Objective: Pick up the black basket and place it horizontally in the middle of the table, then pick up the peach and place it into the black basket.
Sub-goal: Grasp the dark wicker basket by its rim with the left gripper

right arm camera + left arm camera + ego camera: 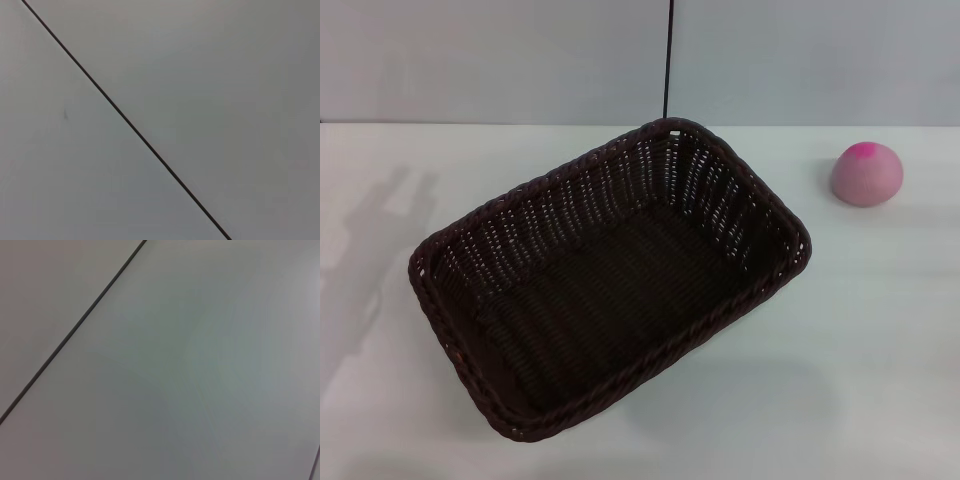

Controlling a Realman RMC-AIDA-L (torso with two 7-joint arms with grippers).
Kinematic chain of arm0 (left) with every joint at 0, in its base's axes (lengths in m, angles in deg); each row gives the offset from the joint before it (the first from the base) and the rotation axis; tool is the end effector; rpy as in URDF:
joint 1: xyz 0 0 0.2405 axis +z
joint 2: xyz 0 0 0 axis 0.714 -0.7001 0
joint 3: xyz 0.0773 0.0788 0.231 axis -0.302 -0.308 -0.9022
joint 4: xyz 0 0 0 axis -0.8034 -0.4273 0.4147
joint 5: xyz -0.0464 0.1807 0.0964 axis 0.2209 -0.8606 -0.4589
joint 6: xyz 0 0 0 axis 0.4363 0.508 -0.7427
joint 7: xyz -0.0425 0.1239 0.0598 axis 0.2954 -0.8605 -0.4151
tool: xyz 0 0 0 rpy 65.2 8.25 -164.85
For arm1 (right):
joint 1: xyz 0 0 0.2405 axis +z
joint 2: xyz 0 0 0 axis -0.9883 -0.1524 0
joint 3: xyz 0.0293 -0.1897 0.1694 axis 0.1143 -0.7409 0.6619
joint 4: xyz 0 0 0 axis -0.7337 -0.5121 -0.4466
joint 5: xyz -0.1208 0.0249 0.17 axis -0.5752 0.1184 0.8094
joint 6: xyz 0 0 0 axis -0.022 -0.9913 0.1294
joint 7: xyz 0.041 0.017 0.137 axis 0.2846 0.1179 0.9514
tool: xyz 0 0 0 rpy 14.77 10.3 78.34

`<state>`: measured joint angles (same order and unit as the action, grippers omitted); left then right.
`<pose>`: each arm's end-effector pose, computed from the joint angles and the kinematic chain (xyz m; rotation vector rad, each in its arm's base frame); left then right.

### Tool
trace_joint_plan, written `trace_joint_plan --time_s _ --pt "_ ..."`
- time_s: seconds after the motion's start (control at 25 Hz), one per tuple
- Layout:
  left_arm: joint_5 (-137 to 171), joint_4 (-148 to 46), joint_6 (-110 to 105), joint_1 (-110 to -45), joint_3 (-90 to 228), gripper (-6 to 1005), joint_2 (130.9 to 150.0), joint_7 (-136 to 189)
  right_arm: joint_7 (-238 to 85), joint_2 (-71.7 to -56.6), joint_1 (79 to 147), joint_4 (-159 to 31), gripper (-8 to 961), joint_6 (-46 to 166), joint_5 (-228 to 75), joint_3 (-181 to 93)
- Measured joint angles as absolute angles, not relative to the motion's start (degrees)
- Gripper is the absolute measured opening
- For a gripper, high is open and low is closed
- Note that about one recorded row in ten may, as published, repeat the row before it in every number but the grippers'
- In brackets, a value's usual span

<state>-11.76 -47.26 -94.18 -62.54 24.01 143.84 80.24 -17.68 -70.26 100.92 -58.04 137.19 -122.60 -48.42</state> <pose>-0.3235 0.2601 0.0425 -1.5277 -0.7066 -1.4803 0.3687 0.2850 0.0863 -1.1542 0.8456 1.3907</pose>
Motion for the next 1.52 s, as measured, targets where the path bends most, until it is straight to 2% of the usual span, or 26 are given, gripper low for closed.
trace_joint_plan --time_s 0.08,0.36,0.52,0.6,0.64,0.76,0.8,0.84,0.92,1.04,1.16,1.24,1.28,1.32,1.36,1.4,1.44,1.48,1.52 --pt "-11.7 -47.3 -94.2 -62.5 24.0 448 143.85 80.3 -17.7 -70.31 100.9 -58.0 465 137.2 -122.6 -48.4" --pt "-12.0 -46.8 -94.3 -62.4 23.7 614 143.78 80.4 -17.7 -70.35 100.8 -58.2 464 137.2 -122.6 -48.4" --pt "-13.0 -40.4 -93.9 -62.1 23.0 717 142.6 86.7 -17.7 -70.3 101.0 -58.5 465 137.2 -122.6 -48.6" --pt "-16.1 -34.3 -92.2 -62.0 22.6 769 140.75 95.4 -17.7 -70.29 101.1 -58.6 465 137.2 -122.6 -48.8" --pt "-16.1 -34.3 -92.2 -62.0 22.6 769 140.75 95.4 -17.7 -70.29 101.1 -58.6 465 137.2 -122.6 -48.8" --pt "-22.9 -27.0 -89.7 -63.2 22.6 770 137.89 106.5 -17.7 -70.34 101.2 -58.6 464 137.2 -122.8 -48.9" --pt "-29.9 -21.8 -88.4 -64.9 22.5 771 135.79 113.7 -17.7 -70.37 101.2 -58.7 464 137.2 -122.8 -48.9" --pt "-29.9 -21.8 -88.4 -64.9 22.5 771 135.79 113.7 -17.7 -70.37 101.2 -58.7 464 137.2 -122.8 -48.9" --pt "-37.8 -17.0 -88.1 -67.0 22.7 772 134.05 120.0 -17.7 -70.37 101.3 -58.7 464 137.2 -122.8 -49.0" --pt "-51.5 -7.4 -87.5 -70.3 23.3 773 132.61 130.0 -17.7 -70.36 101.3 -58.7 465 137.2 -122.7 -48.9" --pt "-61.3 -0.2 -87.0 -72.3 23.6 774 132.54 135.7 -17.7 -70.35 101.5 -58.7 465 137.2 -122.7 -48.6" --pt "-77.0 11.7 -87.6 -75.6 23.9 775 133.66 143.8 -17.7 -70.35 101.8 -58.7 465 136.4 -122.7 -48.5" --pt "-77.0 11.7 -87.6 -75.6 23.9 775 133.66 143.8 -17.7 -70.35 101.8 -58.7 464 136.4 -122.7 -48.5" --pt "-80.5 14.5 -88.0 -76.4 23.7 775 134.15 145.4 -17.7 -70.35 101.9 -58.7 464 136.2 -122.7 -48.5" --pt "-86.8 19.0 -88.9 -78.0 23.3 776 135.4 147.6 -17.7 -70.35 102.0 -58.7 464 135.8 -122.7 -48.5" --pt "-86.8 19.0 -88.9 -78.0 23.3 776 135.4 147.6 -17.7 -70.35 102.0 -58.7 464 135.8 -122.7 -48.5" --pt "-90.6 21.4 -89.3 -79.0 23.3 776 136.38 148.5 -17.7 -70.35 102.0 -58.7 464 135.7 -122.7 -48.5" --pt "-96.5 24.7 -89.8 -80.6 23.1 777 138.3 149.0 -17.7 -70.35 102.0 -58.8 464 135.5 -122.7 -48.5" --pt "-96.5 24.7 -89.8 -80.6 23.1 777 138.3 149.0 -17.7 -70.35 102.0 -58.8 464 135.5 -122.7 -48.5"
